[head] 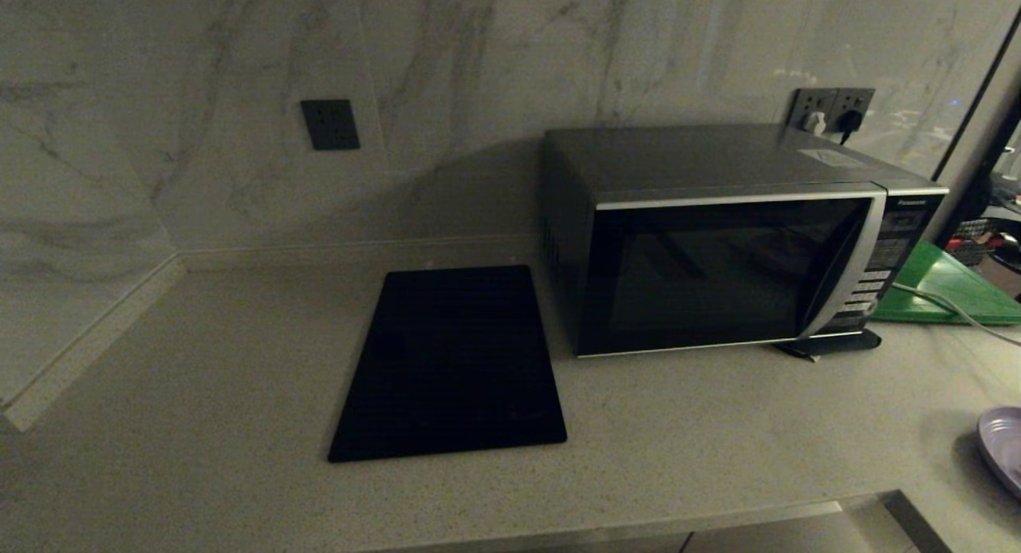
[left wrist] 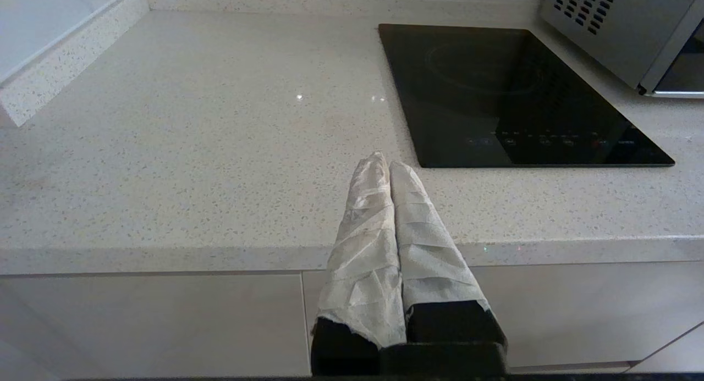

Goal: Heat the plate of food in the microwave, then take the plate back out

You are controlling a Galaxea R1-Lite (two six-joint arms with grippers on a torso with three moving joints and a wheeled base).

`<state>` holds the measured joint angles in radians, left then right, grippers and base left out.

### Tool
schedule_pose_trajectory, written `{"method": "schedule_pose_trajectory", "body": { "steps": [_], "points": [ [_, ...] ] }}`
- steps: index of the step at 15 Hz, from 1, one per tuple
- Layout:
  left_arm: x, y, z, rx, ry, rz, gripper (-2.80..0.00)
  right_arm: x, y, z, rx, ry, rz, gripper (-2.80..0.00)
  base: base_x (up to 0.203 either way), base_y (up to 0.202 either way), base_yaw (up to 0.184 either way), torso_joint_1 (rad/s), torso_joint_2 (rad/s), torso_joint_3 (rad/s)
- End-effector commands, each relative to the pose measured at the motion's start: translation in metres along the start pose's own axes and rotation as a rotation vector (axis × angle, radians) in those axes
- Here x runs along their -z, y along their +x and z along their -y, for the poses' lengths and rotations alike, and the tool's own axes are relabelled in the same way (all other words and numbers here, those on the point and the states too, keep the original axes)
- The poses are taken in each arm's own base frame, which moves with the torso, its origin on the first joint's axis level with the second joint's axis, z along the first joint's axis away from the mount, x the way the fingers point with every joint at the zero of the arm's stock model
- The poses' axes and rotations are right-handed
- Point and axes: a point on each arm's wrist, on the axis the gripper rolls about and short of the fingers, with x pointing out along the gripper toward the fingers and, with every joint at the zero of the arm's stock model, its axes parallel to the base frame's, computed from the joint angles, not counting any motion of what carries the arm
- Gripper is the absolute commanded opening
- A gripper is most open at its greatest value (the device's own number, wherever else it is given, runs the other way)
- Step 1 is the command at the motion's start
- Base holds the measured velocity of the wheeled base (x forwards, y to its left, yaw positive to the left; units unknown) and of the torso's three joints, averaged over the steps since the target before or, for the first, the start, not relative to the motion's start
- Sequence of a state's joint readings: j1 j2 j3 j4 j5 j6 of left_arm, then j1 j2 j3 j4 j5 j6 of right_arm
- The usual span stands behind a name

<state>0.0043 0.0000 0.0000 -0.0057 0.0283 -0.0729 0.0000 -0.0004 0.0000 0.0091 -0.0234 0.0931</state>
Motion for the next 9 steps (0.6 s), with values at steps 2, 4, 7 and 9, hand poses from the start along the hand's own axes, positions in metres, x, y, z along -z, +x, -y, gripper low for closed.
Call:
{"method": "schedule_pose_trajectory", "body": {
  "steps": [2, 4, 7, 9],
  "points": [
    [-0.0001, 0.0001, 0.0, -0.001, -0.001, -0.001, -2.8, 0.0004, 0.0001, 0.0, 0.0, 0.0, -0.002, -2.8, 0.0, 0.0, 0.0, 0.0, 0.0, 0.0],
    [-0.0001, 0.0001, 0.0, -0.001, -0.001, -0.001, -2.8, 0.0004, 0.0001, 0.0, 0.0, 0.0, -0.002, -2.8, 0.0, 0.0, 0.0, 0.0, 0.0, 0.0],
    [-0.0001, 0.0001, 0.0, -0.001, -0.001, -0.001, -2.8, 0.0004, 0.0001, 0.0, 0.0, 0.0, -0.002, -2.8, 0.0, 0.0, 0.0, 0.0, 0.0, 0.0],
    [-0.0001, 0.0001, 0.0, -0.001, -0.001, -0.001, -2.8, 0.0004, 0.0001, 0.0, 0.0, 0.0, -0.002, -2.8, 0.0, 0.0, 0.0, 0.0, 0.0, 0.0]
  ]
}}
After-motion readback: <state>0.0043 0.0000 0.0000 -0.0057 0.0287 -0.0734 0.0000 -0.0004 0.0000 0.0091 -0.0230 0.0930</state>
